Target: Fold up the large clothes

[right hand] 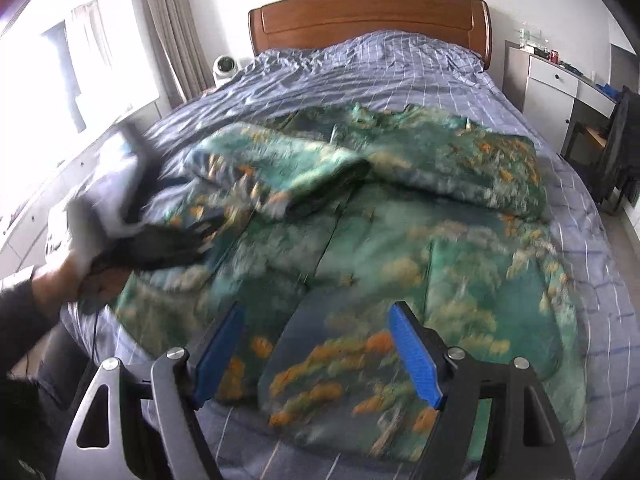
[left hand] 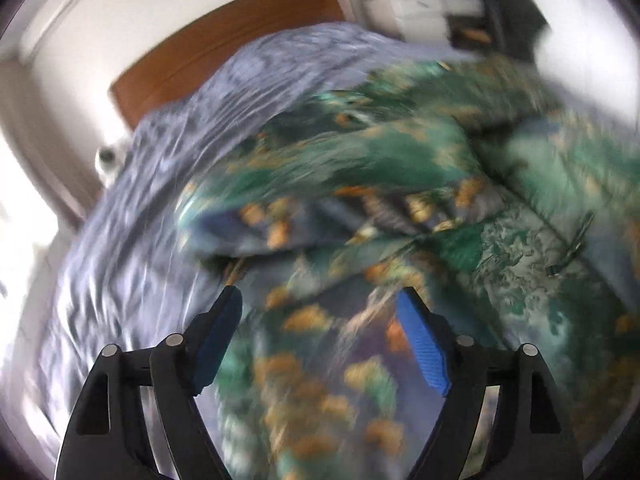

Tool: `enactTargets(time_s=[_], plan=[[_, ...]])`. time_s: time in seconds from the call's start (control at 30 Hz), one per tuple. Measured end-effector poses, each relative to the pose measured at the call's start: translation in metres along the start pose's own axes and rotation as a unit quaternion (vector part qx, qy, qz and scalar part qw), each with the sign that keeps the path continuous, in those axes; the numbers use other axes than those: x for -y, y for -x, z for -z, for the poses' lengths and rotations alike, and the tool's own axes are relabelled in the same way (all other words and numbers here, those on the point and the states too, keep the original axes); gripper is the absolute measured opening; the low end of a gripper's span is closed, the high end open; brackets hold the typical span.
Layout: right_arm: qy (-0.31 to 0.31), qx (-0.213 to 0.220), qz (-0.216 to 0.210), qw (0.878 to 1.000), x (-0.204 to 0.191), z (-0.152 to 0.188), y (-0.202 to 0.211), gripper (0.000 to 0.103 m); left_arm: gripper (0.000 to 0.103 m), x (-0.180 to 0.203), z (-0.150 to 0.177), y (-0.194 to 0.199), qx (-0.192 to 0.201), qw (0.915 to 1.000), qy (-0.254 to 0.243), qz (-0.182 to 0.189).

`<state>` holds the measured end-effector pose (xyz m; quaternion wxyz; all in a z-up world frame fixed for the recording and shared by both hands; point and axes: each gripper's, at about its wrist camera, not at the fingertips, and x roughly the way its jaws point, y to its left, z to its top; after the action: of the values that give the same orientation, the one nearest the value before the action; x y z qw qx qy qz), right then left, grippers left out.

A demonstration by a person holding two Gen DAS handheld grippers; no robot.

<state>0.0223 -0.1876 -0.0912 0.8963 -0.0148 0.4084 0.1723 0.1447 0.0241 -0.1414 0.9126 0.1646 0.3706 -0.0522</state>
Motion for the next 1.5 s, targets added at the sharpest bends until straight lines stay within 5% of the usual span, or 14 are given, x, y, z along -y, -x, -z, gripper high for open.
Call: enactTargets(time_s=[0.13, 0.27, 0.4, 0.53, 0.6, 0.63, 0.73, 0.9, 1.13, 1.3, 1.4, 1.5], plan=[[-0.070, 0.005, -0.051, 0.996, 0.037, -0.041, -0.030, 0.077, 0.083, -0.038, 0.017, 0.017, -0.002, 0.9955, 0.095, -0.002], [-0.192, -0.028, -0.121, 0.974, 0.076, -0.074, -0.094, 0.077, 0.083, -0.060, 0.036, 0.032, -0.001, 0.9868, 0.162, 0.003], [-0.263, -0.047, -0.155, 0.951, 0.088, -0.095, -0.157, 0.077, 0.084, -0.063, 0.050, 0.031, -0.003, 0.9838, 0.179, 0.006], [-0.265, -0.060, -0.126, 0.954, 0.083, -0.110, -0.199, 0.077, 0.084, -0.059, 0.061, 0.031, -0.010, 0.9871, 0.159, -0.016], [-0.238, -0.053, -0.128, 0.961, 0.071, -0.117, -0.202, 0.048, 0.084, -0.061, 0.066, 0.027, -0.014, 0.9874, 0.156, -0.020], [-0.220, -0.060, -0.129, 0.965, 0.063, -0.120, -0.202, 0.017, 0.084, -0.062, 0.068, 0.026, -0.016, 0.9871, 0.158, -0.021], [-0.162, -0.054, -0.107, 0.979, 0.043, -0.134, -0.184, 0.011, 0.084, -0.064, 0.073, 0.027, -0.017, 0.9856, 0.167, -0.022], [-0.091, 0.016, -0.053, 0.994, 0.040, -0.195, -0.148, 0.011, 0.084, -0.066, 0.071, 0.035, -0.007, 0.9828, 0.184, -0.008], [-0.041, 0.008, 0.013, 0.999, 0.066, -0.281, -0.205, 0.011, 0.084, -0.062, 0.066, 0.043, -0.008, 0.9835, 0.180, 0.006], [-0.030, -0.016, 0.038, 0.999, 0.078, -0.276, -0.259, 0.015, 0.084, -0.064, 0.069, 0.036, -0.033, 0.9833, 0.179, 0.008], [-0.057, -0.040, 0.040, 0.997, 0.089, -0.258, -0.280, 0.049, 0.084, -0.067, 0.065, 0.030, -0.048, 0.9832, 0.176, 0.016], [-0.081, -0.019, 0.031, 0.996, 0.095, -0.245, -0.266, 0.052, 0.084, -0.076, 0.046, 0.020, -0.048, 0.9826, 0.176, 0.035]])
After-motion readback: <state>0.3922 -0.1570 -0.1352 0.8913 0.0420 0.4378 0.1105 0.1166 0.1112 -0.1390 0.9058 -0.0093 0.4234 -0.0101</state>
